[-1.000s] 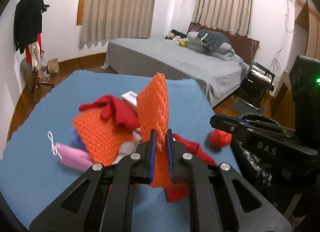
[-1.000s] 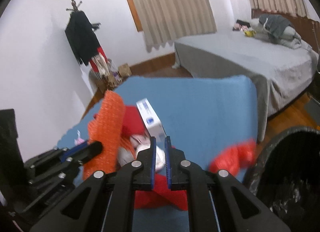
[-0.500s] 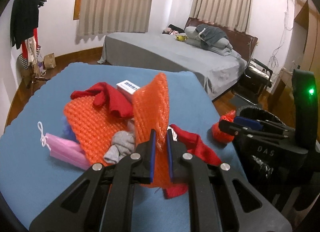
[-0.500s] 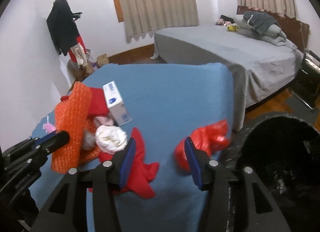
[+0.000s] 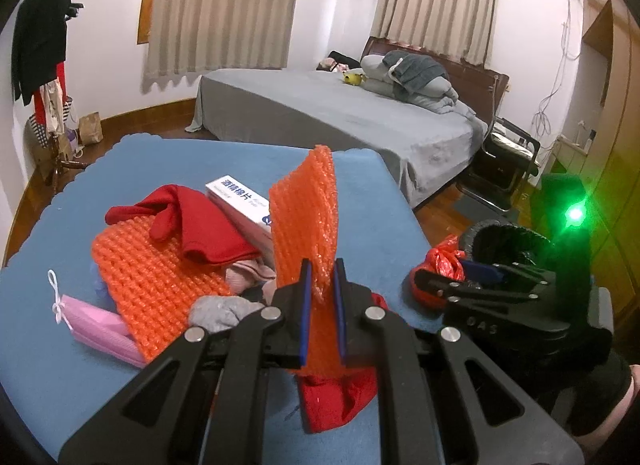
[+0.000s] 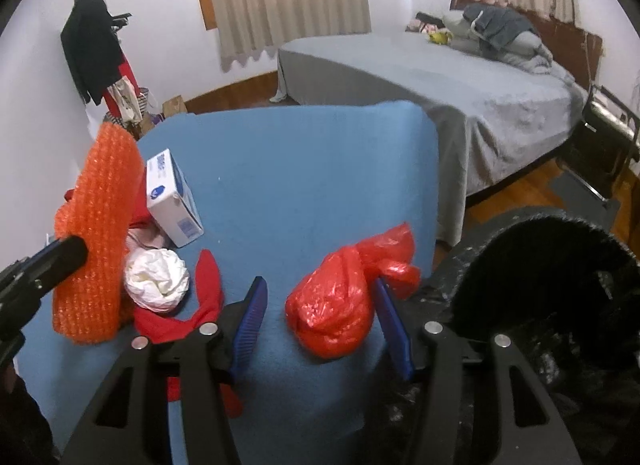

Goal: Collect trash

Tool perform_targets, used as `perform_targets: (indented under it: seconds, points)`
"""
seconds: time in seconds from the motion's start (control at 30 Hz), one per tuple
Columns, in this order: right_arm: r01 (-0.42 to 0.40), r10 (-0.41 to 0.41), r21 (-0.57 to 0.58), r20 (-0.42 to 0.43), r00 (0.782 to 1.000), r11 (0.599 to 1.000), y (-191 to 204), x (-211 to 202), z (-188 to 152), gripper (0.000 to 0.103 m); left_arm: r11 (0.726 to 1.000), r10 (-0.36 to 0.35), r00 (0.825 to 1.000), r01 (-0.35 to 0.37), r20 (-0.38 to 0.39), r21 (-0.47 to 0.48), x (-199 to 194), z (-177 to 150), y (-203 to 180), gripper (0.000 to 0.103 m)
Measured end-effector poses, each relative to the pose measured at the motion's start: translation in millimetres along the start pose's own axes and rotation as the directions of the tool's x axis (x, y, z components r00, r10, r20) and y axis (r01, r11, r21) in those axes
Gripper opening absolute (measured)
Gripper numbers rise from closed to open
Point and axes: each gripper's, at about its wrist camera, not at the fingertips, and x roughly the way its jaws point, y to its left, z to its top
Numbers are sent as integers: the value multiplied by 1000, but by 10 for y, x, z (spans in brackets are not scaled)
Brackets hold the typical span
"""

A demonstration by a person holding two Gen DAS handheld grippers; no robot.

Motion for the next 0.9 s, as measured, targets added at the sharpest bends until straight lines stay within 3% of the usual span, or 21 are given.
perform_targets:
  seconds: [0.17,0.4,0.67,0.9]
  points:
    - [22,-23,-20,-52,998,1000,109,156,-12,43,1000,-1,1000,1,-5,-4,28,-6,2,10]
    - [-14,14,-18,-14,1000,1000,205,78,15,36,1000,4,1000,-4,-4,-9,55,-11,27,10]
    - [-92,90,13,110,990,996,199,-475,236,36,1000,3,1000,-3,20,-2,-47,11,-31,10]
    - [-66,55,52,186,981,996,-131,-1012,286,36,998,-62,996,60,66,38,-210,161,-382,10]
